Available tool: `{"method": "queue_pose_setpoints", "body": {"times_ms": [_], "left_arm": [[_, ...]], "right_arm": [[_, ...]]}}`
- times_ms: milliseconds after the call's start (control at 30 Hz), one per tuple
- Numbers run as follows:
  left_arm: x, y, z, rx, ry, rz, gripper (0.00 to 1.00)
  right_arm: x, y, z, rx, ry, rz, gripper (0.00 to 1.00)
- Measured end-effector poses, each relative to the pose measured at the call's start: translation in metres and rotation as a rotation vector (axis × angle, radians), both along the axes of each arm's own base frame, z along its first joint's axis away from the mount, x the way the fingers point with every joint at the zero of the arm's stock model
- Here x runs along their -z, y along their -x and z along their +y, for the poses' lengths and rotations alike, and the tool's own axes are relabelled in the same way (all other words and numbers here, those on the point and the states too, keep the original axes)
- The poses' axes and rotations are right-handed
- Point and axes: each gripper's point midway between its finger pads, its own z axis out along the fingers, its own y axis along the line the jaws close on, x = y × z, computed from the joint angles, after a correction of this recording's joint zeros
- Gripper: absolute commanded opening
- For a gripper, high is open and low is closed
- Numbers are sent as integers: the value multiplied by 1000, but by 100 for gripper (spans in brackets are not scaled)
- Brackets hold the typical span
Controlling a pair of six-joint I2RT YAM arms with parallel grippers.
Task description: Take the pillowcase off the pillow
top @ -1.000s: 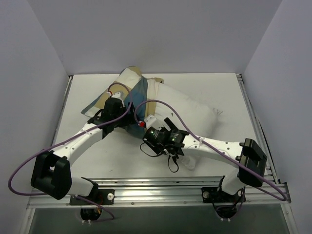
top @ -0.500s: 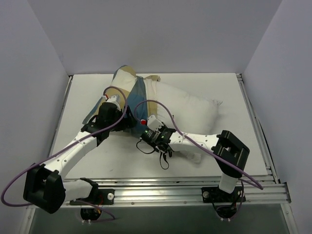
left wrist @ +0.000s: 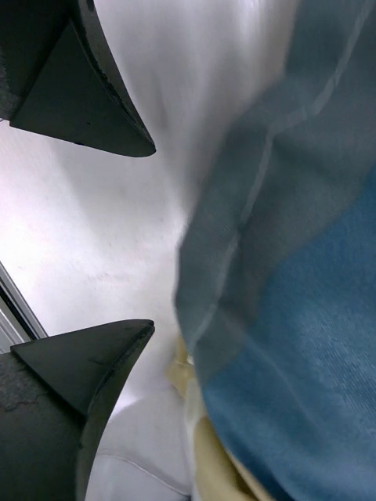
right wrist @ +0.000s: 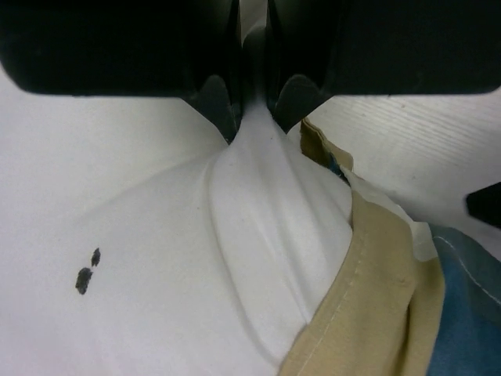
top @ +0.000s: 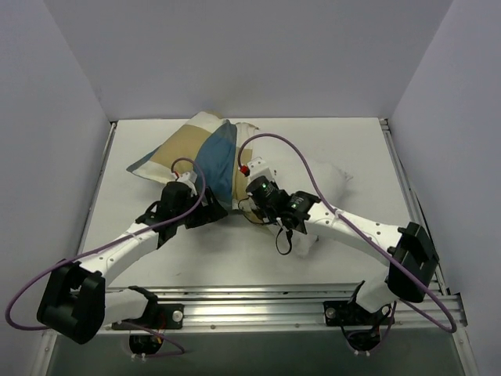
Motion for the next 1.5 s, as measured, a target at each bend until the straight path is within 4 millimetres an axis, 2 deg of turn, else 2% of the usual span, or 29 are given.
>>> {"method": "queue_pose_setpoints", "body": {"times_ms": [200,333,433,533,567,667,700,800,833,1000,1200,1333,1500], "left_arm": [[0,-16,-30,53,113,-22,93],[-19,-26,-43,70,184,-93,92],[-32,-31,-48,75,223,-137,88],[-37,-34,-51,75,245,-155,72],[-38,-35,-52,75,252,-156,60],[-34,-34,-53,74,260,-148,33],[-33,-33,-53,75,259,-145,21],[-31,-33,-52,79,250,-144,2],[-31,-33,-51,78,244,-146,2],[-39,-32,-36,59,221,-159,2],[-56,-53,19,-87,184,-168,2],[-69,-67,47,-179,166,-164,2],[-88,-87,77,-316,149,-191,2]], "right_arm": [[-7,7,11,-57,-64,23,0],[-7,7,12,-66,-75,34,0],[-9,6,12,-66,-85,34,0],[-12,5,12,-66,-100,31,0],[-13,5,12,-66,-104,29,0],[-13,5,13,-69,-109,31,0],[-13,5,13,-70,-110,32,0],[-13,2,10,-58,-110,32,0],[-14,2,9,-55,-111,32,0],[-19,-1,-8,-8,-140,22,0],[-44,-5,-43,91,-224,-12,0],[-70,2,-64,130,-307,-32,0],[-93,18,-103,197,-367,-31,0]]}}
